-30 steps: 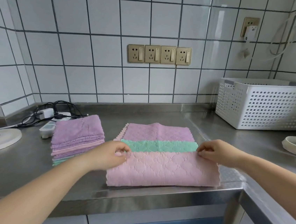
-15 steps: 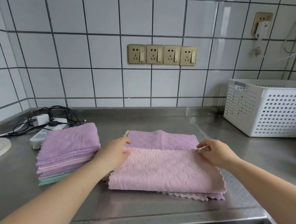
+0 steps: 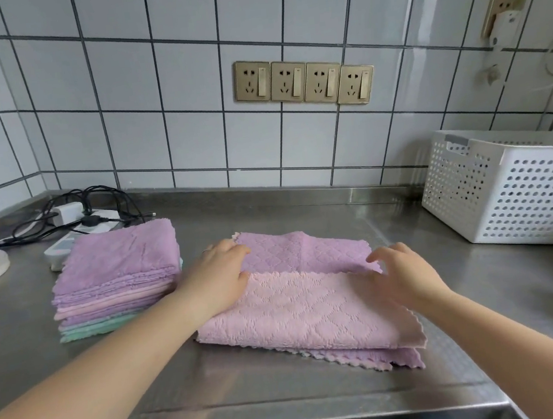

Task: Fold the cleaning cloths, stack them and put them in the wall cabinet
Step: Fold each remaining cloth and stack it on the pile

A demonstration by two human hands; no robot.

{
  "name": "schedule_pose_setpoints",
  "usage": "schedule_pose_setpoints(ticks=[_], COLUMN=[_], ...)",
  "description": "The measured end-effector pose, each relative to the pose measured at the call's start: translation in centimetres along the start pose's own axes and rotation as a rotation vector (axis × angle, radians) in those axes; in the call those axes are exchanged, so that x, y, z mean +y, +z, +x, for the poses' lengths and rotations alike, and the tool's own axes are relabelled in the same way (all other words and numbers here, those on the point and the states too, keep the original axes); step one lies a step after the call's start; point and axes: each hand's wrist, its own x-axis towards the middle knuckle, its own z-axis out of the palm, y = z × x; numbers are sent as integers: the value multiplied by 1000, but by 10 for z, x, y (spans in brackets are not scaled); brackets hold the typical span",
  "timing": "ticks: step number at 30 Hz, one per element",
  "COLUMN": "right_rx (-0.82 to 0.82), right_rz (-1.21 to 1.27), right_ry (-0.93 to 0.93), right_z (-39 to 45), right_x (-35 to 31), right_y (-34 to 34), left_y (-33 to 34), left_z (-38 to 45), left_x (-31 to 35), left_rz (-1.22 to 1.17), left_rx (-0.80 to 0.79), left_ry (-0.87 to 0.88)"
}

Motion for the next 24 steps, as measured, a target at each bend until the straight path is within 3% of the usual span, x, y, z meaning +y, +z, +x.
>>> schedule_pose_setpoints(ticks=[3, 7, 15, 24], right_rx=[17, -157, -210, -239], right_rz=[-37, -105, -138, -180], right_ry=[-210, -325, -229, -73], right_z=[-16, -36, -52, -51], right_x=[-36, -84, -69, -37], right_y=[1, 24, 46, 32], left_y=[-5, 17, 28, 28], left_z=[-9, -25, -36, -29], left_x=[30, 59, 29, 3], left_rz=[-43, -8, 97, 94], left_rx=[-30, -162, -316, -321], left_ry=[127, 248, 63, -61])
